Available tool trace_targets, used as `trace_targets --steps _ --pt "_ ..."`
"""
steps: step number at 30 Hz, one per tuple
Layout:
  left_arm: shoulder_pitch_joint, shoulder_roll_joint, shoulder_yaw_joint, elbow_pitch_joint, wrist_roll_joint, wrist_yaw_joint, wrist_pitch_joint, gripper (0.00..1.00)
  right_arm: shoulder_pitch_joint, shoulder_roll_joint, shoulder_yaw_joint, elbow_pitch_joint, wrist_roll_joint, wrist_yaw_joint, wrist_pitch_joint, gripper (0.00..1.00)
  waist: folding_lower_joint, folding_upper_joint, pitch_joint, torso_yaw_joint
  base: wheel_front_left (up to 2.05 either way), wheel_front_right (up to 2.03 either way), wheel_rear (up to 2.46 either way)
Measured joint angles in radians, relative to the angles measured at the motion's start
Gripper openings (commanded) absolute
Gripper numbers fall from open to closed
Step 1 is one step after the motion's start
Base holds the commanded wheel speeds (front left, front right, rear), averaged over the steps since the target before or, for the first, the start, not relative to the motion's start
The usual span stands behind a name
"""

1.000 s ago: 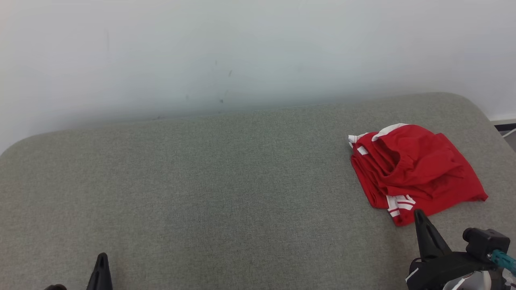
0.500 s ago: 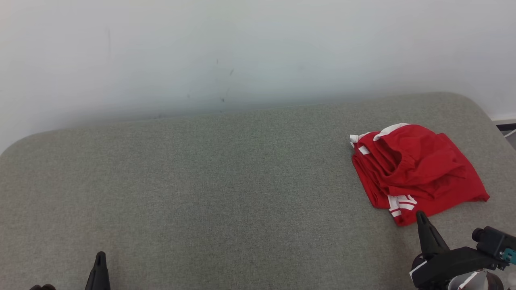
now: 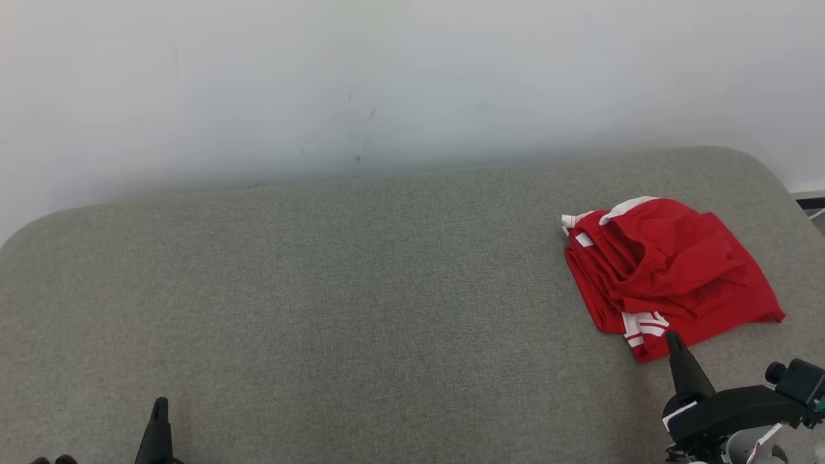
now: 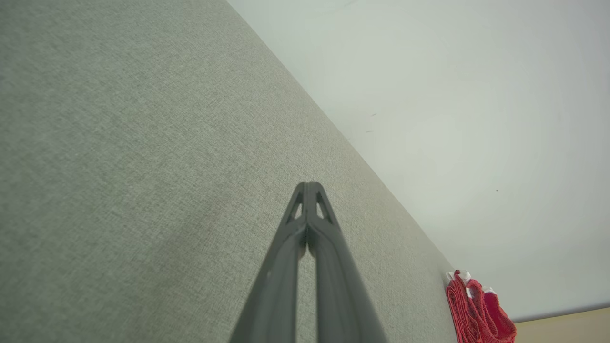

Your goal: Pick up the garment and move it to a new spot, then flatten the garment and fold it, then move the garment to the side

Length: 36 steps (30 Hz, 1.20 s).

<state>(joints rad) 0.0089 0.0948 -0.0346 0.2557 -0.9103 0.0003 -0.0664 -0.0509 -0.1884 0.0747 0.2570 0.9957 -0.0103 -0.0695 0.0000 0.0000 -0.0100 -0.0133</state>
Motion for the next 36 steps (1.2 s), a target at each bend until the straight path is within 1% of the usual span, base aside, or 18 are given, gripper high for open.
trace_targets --steps 4,8,18,19,25,26,36 --pt "-0.009 -0.003 0.012 0.006 -0.054 -0.002 0.015 0.00 0.000 0.010 -0.016 0.002 0.047 0.011 0.011 0.00 0.0000 0.0000 0.001 0.001 0.00 0.00 0.00" --pt "-0.019 -0.007 0.021 0.008 -0.108 -0.019 0.026 0.00 0.000 0.022 -0.033 0.005 0.091 0.019 0.027 0.00 0.0000 0.0000 0.002 0.002 0.00 0.00 0.00" --pt "-0.035 -0.019 0.046 0.016 -0.241 -0.038 0.063 0.00 -0.004 0.049 -0.073 0.013 0.207 0.046 0.063 0.00 0.0000 0.0000 0.004 0.005 0.00 0.00 0.00" --pt "-0.038 -0.019 0.049 0.015 -0.252 -0.046 0.067 0.00 -0.005 0.051 -0.077 0.014 0.220 0.047 0.068 0.00 0.0000 0.0000 0.004 0.005 0.00 0.00 0.00" --pt "-0.041 -0.028 0.060 0.020 -0.327 -0.056 0.086 0.00 -0.010 0.068 -0.101 0.023 0.292 0.064 0.089 0.00 0.0000 0.0000 0.006 0.006 0.00 0.00 0.00" --pt "-0.041 -0.029 0.063 0.021 -0.342 -0.063 0.093 0.00 -0.013 0.071 -0.106 0.024 0.305 0.064 0.091 0.00 0.0000 0.0000 0.006 0.007 0.00 0.00 0.00" --pt "-0.060 -0.036 0.088 0.027 -0.479 -0.086 0.127 0.00 -0.021 0.098 -0.145 0.030 0.421 0.090 0.128 0.00 0.0000 0.0001 0.008 0.009 0.00 0.00 0.00"
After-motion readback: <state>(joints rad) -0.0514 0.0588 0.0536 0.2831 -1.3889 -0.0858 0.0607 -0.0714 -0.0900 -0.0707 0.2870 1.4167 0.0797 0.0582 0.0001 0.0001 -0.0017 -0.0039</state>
